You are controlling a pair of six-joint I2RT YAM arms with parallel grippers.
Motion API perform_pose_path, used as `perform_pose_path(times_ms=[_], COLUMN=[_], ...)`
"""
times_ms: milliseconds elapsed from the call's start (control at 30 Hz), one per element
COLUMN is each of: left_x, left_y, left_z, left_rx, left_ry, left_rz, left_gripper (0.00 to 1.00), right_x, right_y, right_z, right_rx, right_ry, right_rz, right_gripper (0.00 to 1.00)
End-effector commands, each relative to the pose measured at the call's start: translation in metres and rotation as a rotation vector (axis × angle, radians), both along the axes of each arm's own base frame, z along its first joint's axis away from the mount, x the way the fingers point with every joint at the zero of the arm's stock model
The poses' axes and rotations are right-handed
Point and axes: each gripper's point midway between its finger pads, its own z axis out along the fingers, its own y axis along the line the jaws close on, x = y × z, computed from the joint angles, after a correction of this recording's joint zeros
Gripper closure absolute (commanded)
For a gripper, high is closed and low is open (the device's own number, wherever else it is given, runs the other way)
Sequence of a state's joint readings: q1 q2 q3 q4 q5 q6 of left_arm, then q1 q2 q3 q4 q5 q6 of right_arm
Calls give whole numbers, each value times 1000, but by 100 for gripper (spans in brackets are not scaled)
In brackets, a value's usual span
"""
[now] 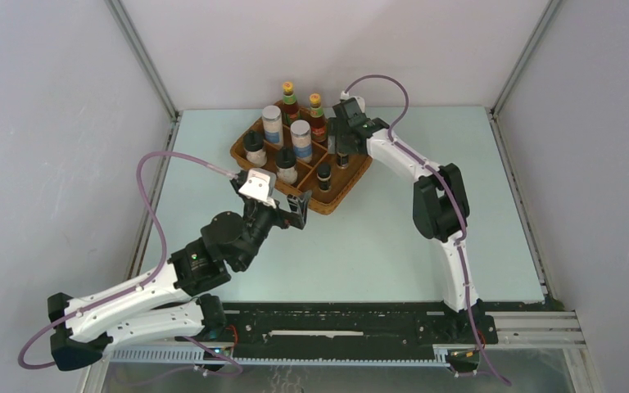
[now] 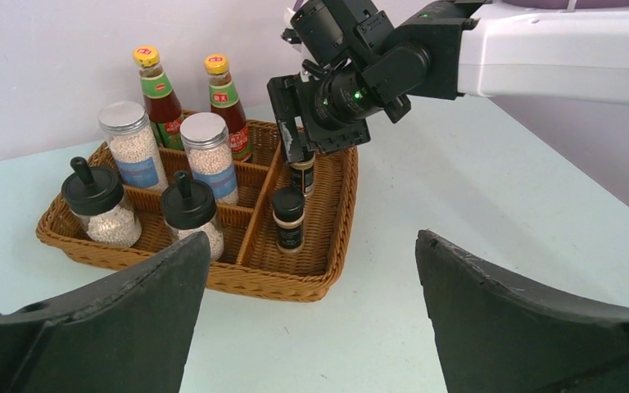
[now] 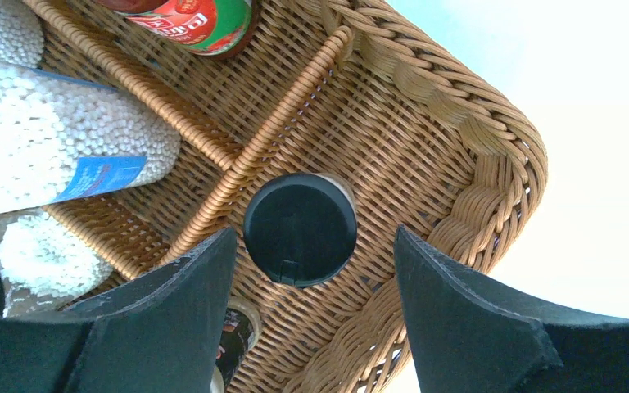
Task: Organize the condiment bottles
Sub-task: Reset both arms
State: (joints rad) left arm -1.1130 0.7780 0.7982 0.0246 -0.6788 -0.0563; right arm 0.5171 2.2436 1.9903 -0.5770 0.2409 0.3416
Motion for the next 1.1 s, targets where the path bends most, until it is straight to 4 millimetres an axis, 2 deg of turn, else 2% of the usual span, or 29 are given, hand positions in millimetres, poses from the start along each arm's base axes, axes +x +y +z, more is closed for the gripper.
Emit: perform_pose_path(times_ms=[0,200,367,400,500,600,700,800,933,1067], left_x=[6,17,38,45,71,103,138,167,204,225], left_y=[6,26,50,56,78,93,107,121,153,178], left_z=[8,32,56,61,76,77,59,35,-4,-36], left_rx=[-20,23,26,27,54,113,162,152,103,116], left_ry=[-9,-66,-97,-104,-131,-124,-86,-58,20,72], left_rz=[56,177,280,302,380,420,441,415,410,402], left_gripper=[0,0,0,0,0,0,0,0,0,0], right_x=[6,5,-12,-19,-34,-47,-59,-65,-67,-64], right_y=[7,10,3,-2,-21,-48,-75,-103,-134,-152], right_z=[66,116,163,165,192,207,216,208,193,178], right_rx=[60,95,113,108,107,125,140,125,113,87], right_ry=[-129,-214,-306,-318,-400,-442,-480,-487,-468,-448], right_rz=[43,99,170,180,187,177,165,136,81,52], right_gripper=[21,20,20,19,18,17,14,11,8,5])
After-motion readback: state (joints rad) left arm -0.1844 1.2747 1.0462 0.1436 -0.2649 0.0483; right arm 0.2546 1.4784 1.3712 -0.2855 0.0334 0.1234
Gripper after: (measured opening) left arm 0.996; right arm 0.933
